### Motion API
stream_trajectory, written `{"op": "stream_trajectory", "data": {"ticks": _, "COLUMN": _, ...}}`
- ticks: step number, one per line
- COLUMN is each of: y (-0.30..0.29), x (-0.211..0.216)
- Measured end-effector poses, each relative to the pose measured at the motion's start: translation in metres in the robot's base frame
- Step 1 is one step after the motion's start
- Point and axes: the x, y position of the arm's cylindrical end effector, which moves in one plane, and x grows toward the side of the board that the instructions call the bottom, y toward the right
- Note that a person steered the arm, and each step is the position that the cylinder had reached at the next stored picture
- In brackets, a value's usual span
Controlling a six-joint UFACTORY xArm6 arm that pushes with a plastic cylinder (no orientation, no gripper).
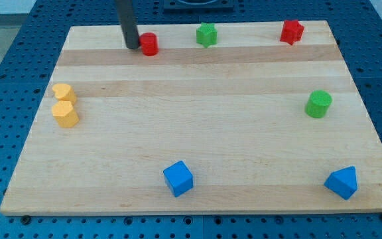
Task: Move the red circle towards the red star
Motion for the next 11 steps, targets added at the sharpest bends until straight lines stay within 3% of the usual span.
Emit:
{"op": "stream_trajectory", "data": {"ticks": 3, "y": 0.114, "x": 0.036}}
{"op": "stream_trajectory", "data": {"ticks": 4, "y": 0.114, "x": 0.038}}
{"op": "stream_trajectory", "data": {"ticks": 5, "y": 0.055, "x": 0.03}}
{"op": "stream_trajectory", "data": {"ticks": 6, "y": 0.076, "x": 0.008}}
{"op": "stream_trajectory", "data": {"ticks": 9, "y": 0.223, "x": 0.007}}
{"op": "stream_trajectory", "data": {"ticks": 11, "y": 0.223, "x": 0.029}}
